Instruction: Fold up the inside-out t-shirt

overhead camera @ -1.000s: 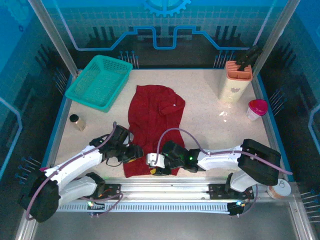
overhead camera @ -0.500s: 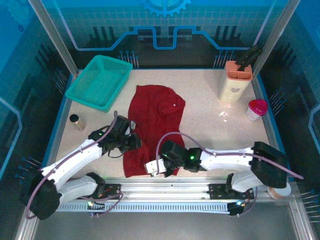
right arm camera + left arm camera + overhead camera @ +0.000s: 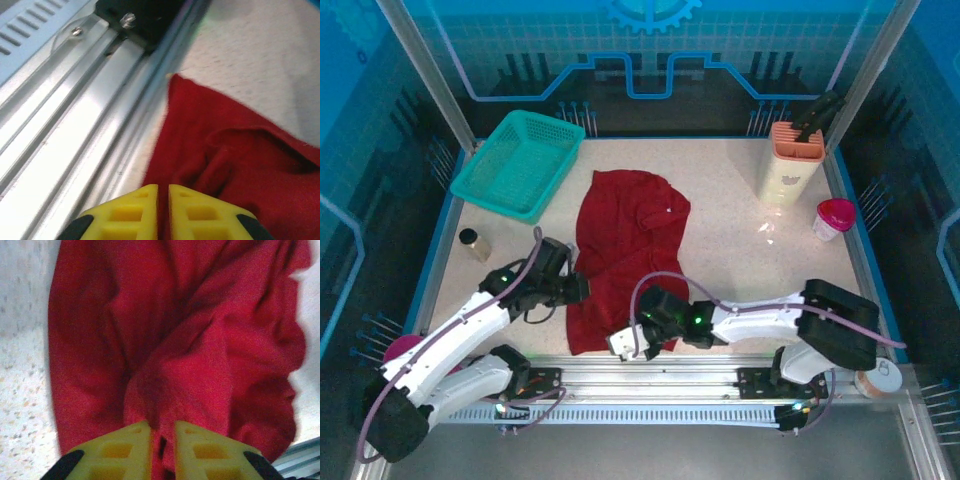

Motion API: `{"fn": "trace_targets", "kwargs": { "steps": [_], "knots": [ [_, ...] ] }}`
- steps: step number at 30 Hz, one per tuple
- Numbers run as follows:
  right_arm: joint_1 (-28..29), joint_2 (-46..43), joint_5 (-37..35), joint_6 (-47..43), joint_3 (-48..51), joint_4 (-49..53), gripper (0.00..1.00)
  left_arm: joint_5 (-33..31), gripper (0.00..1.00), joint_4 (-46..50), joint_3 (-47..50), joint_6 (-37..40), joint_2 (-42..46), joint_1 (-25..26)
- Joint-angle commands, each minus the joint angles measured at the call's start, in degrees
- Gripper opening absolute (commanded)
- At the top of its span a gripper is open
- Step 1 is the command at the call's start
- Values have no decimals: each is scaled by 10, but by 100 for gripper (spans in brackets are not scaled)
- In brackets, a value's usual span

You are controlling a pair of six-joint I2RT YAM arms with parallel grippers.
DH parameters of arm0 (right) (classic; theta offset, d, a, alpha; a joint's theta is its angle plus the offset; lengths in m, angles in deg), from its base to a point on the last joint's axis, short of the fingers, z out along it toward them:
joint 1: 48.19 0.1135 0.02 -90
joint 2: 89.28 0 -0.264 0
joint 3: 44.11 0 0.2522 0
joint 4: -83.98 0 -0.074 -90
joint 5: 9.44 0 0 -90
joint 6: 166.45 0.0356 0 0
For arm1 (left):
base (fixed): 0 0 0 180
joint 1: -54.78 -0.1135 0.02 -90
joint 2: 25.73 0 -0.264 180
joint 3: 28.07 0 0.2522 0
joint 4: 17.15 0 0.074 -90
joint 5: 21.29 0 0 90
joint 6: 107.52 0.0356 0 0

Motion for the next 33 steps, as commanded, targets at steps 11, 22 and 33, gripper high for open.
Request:
{"fn": "trace_targets", "kwargs": {
  "steps": [11,22,33],
  "knots": [
    [40,14,-74,-36,-89,74,36,37,50,-45,111,-65,49,-28],
    [60,128,-169,92,-123,13,38,9,43,-124,114,-53,-14,-50],
    [47,75,-169,165,-76,-33,0,20,5,-100,72,-33,-53,-57]
  ]
}}
